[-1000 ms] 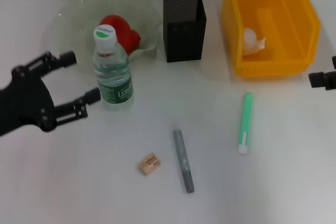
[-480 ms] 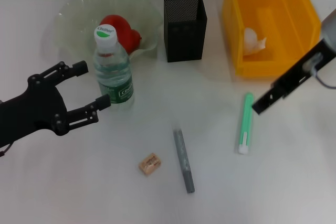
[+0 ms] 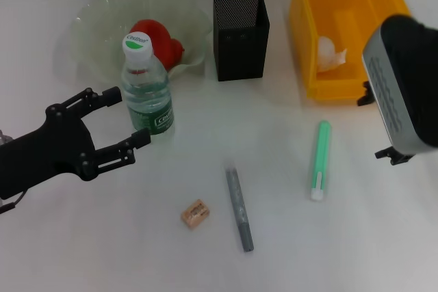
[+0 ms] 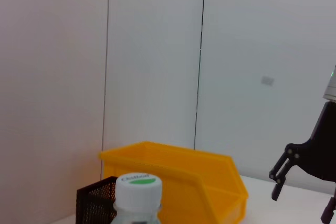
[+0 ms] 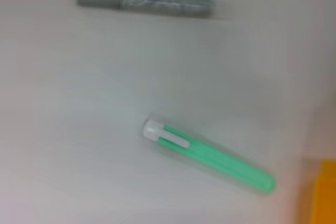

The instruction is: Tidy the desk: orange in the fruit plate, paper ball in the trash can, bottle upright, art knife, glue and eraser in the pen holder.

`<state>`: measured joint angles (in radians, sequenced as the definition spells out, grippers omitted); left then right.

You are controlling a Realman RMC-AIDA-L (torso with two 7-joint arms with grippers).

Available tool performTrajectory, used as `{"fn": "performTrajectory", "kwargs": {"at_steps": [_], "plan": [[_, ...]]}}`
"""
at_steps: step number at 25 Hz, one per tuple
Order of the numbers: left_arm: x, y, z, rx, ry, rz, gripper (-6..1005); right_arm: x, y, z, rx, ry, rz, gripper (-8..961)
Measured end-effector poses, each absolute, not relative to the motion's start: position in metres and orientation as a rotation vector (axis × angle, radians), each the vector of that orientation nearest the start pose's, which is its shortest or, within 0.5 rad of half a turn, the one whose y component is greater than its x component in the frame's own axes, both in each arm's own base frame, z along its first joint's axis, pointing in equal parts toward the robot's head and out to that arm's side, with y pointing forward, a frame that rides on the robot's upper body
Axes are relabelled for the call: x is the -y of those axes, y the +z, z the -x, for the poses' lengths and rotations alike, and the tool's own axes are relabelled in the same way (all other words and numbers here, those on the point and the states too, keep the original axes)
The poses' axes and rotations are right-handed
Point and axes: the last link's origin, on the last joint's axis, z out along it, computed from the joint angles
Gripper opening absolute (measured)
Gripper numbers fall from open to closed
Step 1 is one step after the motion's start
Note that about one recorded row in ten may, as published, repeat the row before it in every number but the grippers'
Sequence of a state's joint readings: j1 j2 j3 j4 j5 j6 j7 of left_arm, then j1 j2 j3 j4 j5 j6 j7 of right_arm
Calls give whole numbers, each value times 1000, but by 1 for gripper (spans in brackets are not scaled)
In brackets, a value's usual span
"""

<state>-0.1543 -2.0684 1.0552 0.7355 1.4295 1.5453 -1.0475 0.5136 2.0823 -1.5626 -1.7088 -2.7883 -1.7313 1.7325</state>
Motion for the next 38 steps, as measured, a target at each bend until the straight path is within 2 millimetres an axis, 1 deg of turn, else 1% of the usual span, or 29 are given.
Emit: {"fn": "performTrajectory", "kwargs": {"at_steps": [3, 4, 5, 9, 11, 12, 13, 14, 15, 18, 19, 20, 21, 22, 23, 24, 29, 32, 34, 38], "plan": [[-256, 5, 295, 407, -921, 2478, 855, -321, 16, -151, 695, -983, 2727, 841], [-255, 4, 295, 402, -919, 2482, 855, -321, 11, -147, 783, -969, 2746, 841], [-255, 3, 295, 392, -916, 2485, 855, -321, 11, -147, 783, -969, 2746, 841], [-253, -2, 291, 320, -906, 2524, 854, -326, 1, -143, 921, -941, 2798, 841], [-253, -2, 290, 311, -905, 2527, 854, -331, -4, -142, 983, -936, 2833, 840], [-254, -1, 289, 305, -904, 2525, 854, -337, -6, -144, 1038, -942, 2856, 840], [-254, -1, 289, 305, -904, 2525, 854, -337, -6, -144, 1038, -942, 2856, 840], [-255, 0, 290, 309, -901, 2521, 854, -343, -7, -147, 1096, -938, 2876, 840], [-255, 0, 290, 309, -901, 2521, 854, -343, -7, -147, 1096, -938, 2876, 840], [-254, -2, 290, 312, -902, 2523, 854, -351, -8, -150, 1197, -912, 2898, 840], [-253, -4, 289, 300, -903, 2532, 854, -354, -9, -153, 1268, -893, 2911, 840], [-252, -5, 288, 288, -903, 2540, 854, -354, -9, -153, 1268, -893, 2911, 840], [-250, -7, 288, 276, -902, 2548, 854, -354, -10, -155, 1306, -879, 2912, 840], [-250, -8, 287, 268, -901, 2558, 854, -353, -13, -159, 1383, -857, 2913, 840], [-250, -8, 287, 268, -901, 2558, 854, -353, -13, -159, 1383, -857, 2913, 840], [-250, -9, 286, 265, -902, 2562, 854, -350, -16, -163, 1437, -850, 2921, 840], [-251, -10, 284, 259, -906, 2567, 854, -348, -21, -175, 1514, -887, 2944, 840], [-250, -13, 284, 269, -908, 2572, 854, -347, -22, -177, 1566, -894, 2945, 840], [-248, -19, 286, 282, -911, 2577, 854, -348, -22, -177, 1581, -897, 2945, 841], [-248, -24, 286, 289, -918, 2578, 853, -351, -22, -176, 1596, -905, 2943, 836]]}}
